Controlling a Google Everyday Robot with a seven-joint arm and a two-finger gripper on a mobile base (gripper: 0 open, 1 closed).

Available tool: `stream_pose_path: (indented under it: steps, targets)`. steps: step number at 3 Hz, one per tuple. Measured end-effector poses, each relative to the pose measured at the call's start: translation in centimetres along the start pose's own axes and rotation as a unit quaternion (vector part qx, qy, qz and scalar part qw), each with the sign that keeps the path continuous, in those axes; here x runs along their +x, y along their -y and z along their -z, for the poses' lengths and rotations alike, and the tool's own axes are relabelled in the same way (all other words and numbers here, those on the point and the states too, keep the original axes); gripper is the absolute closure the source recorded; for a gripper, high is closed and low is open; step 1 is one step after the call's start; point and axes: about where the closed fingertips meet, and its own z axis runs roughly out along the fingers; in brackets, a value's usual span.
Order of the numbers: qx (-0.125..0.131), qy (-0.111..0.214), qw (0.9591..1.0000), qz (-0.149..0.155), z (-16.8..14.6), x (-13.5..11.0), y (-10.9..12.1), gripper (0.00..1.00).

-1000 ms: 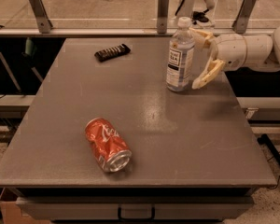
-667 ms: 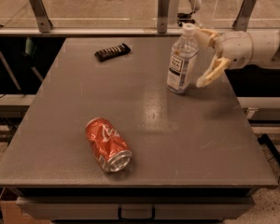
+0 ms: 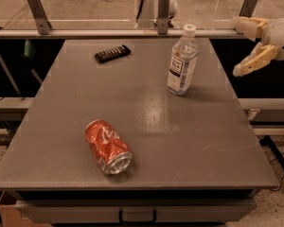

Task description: Place blue plastic bottle upright

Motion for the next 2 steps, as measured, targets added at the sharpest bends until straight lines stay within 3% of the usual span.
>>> stream_pose_path:
  steps: [1, 2]
  targets:
    - [0.080, -0.038, 0.9954, -0.036, 6.75, -1.15, 0.69, 0.00]
    - [0.075, -0.037, 0.9958, -0.038, 6.20, -1.06, 0.79, 0.00]
